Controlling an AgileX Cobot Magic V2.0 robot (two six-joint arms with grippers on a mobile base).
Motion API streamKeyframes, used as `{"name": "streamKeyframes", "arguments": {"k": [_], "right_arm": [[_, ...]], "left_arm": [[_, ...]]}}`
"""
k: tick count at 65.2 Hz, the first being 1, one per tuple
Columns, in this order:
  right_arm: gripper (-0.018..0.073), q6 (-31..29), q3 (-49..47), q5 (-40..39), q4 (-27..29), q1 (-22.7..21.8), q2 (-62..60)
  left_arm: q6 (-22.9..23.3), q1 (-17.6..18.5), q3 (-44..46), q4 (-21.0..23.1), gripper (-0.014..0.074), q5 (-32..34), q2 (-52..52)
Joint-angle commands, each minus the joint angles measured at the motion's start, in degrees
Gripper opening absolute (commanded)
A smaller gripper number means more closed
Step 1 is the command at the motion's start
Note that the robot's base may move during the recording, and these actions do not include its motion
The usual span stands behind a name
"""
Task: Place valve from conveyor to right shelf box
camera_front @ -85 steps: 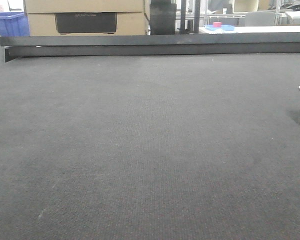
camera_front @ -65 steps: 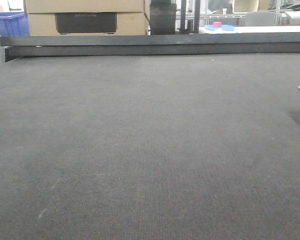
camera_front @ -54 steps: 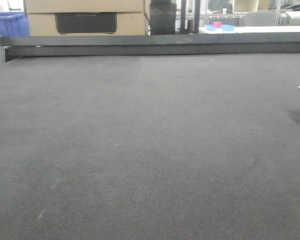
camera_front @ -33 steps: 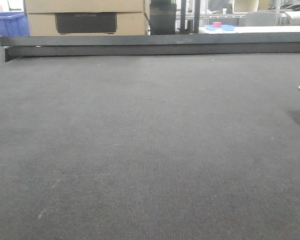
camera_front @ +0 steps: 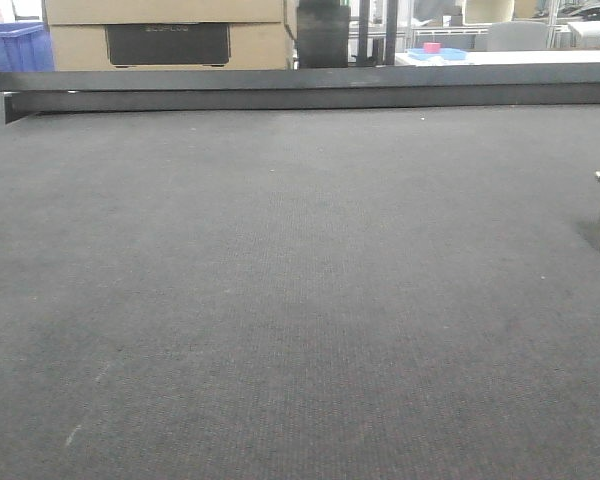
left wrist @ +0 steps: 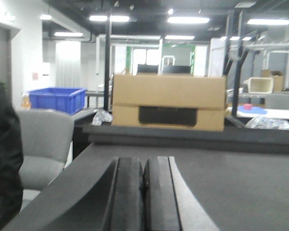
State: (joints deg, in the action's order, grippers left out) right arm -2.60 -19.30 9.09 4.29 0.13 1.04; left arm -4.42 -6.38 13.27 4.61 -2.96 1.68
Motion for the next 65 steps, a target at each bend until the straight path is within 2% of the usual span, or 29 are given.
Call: {"name": "streamKeyframes", "arguments": {"k": [1,7,11,15,19,21,25,29,34,39,51,65], "right_arm": [[-0.0058,0.1,-5.9,3.8,0.0,0.1,3.8],[0.0128,0.1,-9.7,4.1,0.0,0.1,8.3],[0.0299,0.1,-11.6,4.1,0.0,0.1,12.3],[0.0423,0.1,-12.4,3.6,0.0,0.1,15.8],[0.0548,0.1,-12.5,3.2,0.0,0.1,18.9],[0.0577,0.1,-12.5,3.0,-0.5,0.1,20.6],[0.0569,0.1,-12.5,1.8,-1.6,0.1,23.4],[0.0569,0.1,-13.3,1.4,-1.6,0.1,26.4],[0.0569,0.1,-15.8,4.6,-1.6,0.1,30.2],[0.0569,0.1,-20.6,10.6,-1.6,0.6,35.1],[0.0569,0.1,-35.0,29.6,-1.6,5.6,49.0],[0.0569,0.1,-48.8,47.1,-1.6,5.7,65.1]], "left_arm": [[0.2,-0.3,7.7,0.2,-0.007,-9.1,3.8],[0.2,-0.3,15.9,-0.4,0.008,-17.5,9.3],[0.2,-0.3,20.4,-0.4,0.0218,-20.8,13.8],[0.2,-0.3,24.2,-0.4,0.0367,-23.6,17.6],[0.2,-0.3,27.2,-0.4,0.0475,-26.0,20.6],[0.2,0.0,28.4,-0.4,0.0534,-26.7,22.1],[0.2,1.0,29.8,-0.4,0.0613,-27.3,23.6],[0.2,2.4,30.6,-0.4,0.0602,-27.6,24.4],[0.2,3.5,31.3,-0.3,0.0586,-28.2,24.9],[0.2,3.8,31.5,-0.2,0.0581,-28.6,25.3],[0.2,3.8,31.5,-0.2,0.0581,-28.7,25.4],[0.2,4.6,31.5,-0.2,0.0581,-28.7,25.4]]}}
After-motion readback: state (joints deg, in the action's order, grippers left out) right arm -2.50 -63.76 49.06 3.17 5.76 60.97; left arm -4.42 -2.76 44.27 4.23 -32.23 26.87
